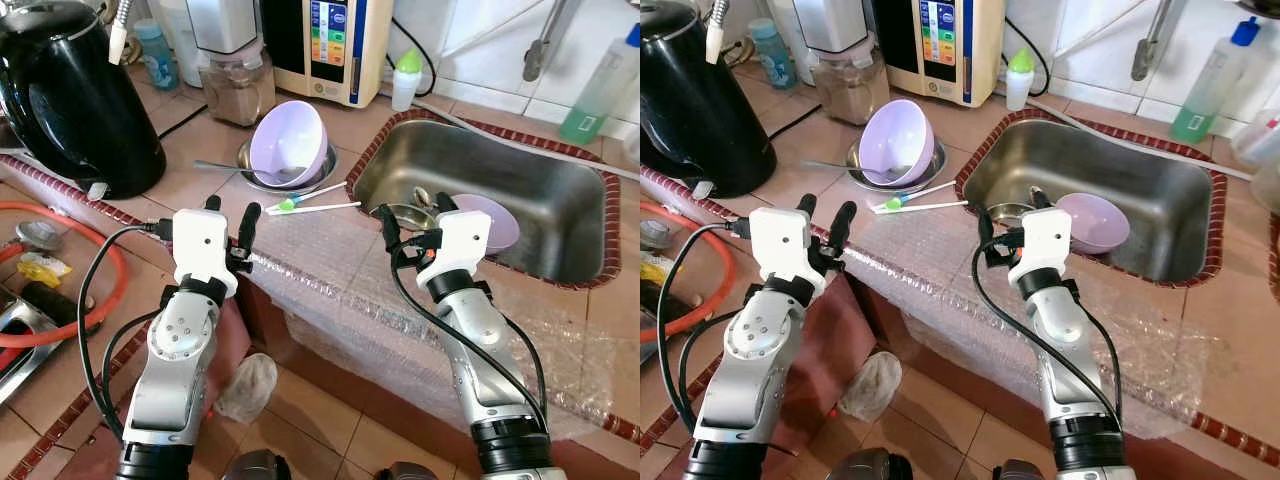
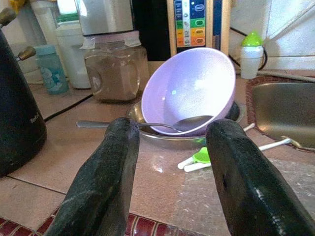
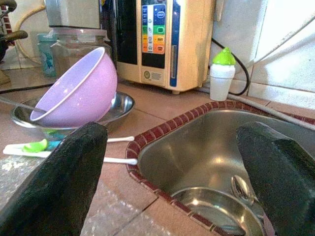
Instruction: Kitchen organization
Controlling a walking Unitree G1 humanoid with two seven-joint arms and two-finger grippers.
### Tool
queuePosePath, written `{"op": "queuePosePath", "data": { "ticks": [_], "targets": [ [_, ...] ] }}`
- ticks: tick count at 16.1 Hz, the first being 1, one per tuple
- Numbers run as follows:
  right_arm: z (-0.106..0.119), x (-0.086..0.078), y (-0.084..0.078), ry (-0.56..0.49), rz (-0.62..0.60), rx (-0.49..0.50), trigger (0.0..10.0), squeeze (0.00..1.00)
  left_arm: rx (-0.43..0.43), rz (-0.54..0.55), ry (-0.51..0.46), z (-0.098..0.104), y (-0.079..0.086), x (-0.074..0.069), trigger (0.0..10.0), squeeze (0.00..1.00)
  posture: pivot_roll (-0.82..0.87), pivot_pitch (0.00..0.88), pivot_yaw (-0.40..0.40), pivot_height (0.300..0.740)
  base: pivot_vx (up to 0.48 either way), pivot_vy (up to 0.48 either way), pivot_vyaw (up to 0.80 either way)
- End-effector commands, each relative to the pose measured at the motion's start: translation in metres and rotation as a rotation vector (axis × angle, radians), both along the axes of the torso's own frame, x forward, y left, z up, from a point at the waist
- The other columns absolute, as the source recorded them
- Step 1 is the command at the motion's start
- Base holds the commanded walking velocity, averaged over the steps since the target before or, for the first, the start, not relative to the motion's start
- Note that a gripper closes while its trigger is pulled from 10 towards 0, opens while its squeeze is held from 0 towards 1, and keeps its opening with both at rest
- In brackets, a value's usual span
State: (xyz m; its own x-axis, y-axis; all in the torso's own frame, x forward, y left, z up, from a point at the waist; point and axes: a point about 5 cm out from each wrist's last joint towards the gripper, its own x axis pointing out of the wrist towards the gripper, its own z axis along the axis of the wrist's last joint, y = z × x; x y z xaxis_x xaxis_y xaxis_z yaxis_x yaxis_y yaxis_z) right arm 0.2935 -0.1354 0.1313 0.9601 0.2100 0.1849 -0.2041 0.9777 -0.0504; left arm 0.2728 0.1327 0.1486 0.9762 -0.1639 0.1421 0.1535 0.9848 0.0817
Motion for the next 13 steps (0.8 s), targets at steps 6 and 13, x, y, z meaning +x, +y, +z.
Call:
{"op": "queuePosePath", "data": {
  "ticks": [6,13],
  "targets": [
    [-0.0013,0.0012,0.0001,0.001,0.005,-0.001,10.0,0.0,-0.002,-0.029,-0.006,0.0006,-0.0035,0.0002,10.0,0.0,-0.04,0.019,0.038,0.74,0.399,0.0,0.0],
    [-0.0041,-0.0003,0.0,0.01,0.015,-0.007,10.0,0.0,-0.005,-0.036,0.001,-0.003,-0.0046,-0.0076,10.0,0.0,-0.03,0.021,0.03,0.74,0.196,0.0,0.0]
  ]
}}
